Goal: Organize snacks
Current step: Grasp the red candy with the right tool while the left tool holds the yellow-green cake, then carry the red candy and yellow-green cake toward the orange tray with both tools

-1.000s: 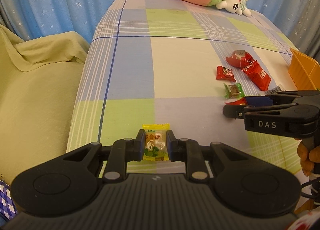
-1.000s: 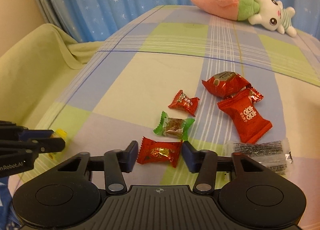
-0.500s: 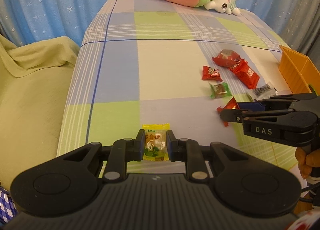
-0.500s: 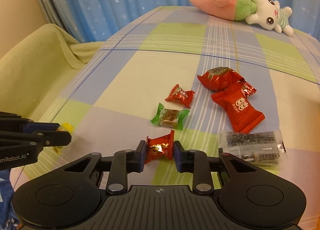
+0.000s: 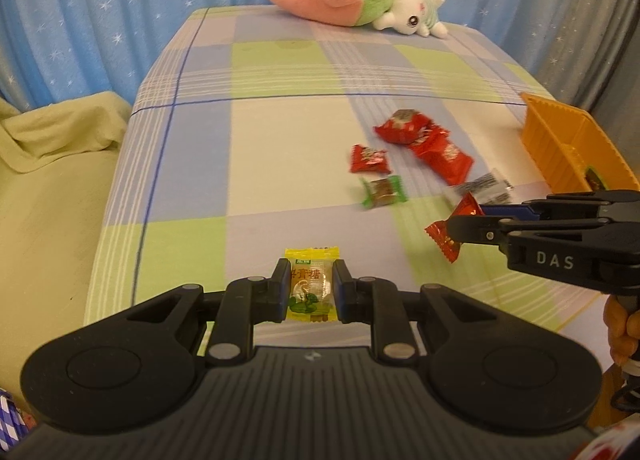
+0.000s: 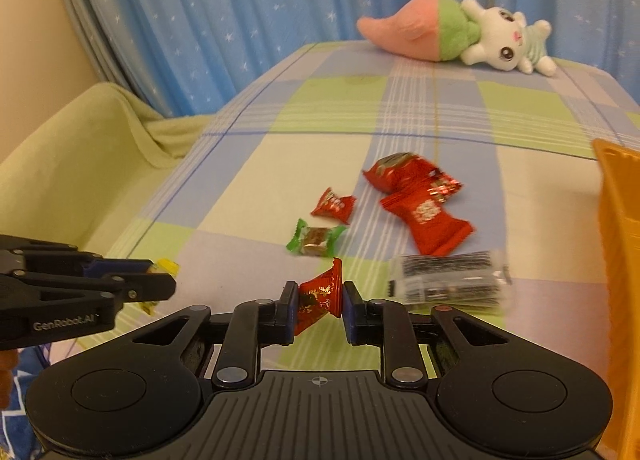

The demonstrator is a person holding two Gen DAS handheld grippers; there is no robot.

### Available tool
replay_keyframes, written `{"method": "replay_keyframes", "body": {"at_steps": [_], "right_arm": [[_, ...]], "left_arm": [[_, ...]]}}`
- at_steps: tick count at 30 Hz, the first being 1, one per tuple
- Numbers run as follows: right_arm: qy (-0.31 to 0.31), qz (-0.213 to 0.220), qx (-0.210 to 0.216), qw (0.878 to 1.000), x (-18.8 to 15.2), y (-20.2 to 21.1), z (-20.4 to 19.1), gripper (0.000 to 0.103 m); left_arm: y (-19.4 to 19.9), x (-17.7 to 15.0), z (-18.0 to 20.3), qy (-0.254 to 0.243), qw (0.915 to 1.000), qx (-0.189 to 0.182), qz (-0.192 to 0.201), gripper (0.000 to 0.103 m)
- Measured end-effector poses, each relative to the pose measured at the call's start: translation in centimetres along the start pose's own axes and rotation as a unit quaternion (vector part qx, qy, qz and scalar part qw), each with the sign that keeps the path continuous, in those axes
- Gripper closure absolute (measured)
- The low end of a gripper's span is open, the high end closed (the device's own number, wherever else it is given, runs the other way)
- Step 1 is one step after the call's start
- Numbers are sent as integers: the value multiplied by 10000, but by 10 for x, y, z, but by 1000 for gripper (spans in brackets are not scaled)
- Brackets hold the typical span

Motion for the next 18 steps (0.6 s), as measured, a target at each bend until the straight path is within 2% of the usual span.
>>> {"method": "replay_keyframes", "body": {"at_steps": [10,18], "right_arm": [[-310,321,17,9990,4,61,33,80],[-711,686,-208,9949,8,118,86,80]], "left_arm": [[13,32,57,-364,9985,-273,314,83],[16,62,119,-731,9939,-612,557,83]]}}
Point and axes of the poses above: each gripper's, at about its wrist camera, not at the fingertips, and y roughly against the way its jaws point, z to its right, x to its top, the point moved 8 cm from there along -y, roughly the way its jaws point, and after that the axes turned 15 degrees about -y, right-handed, at the moved point
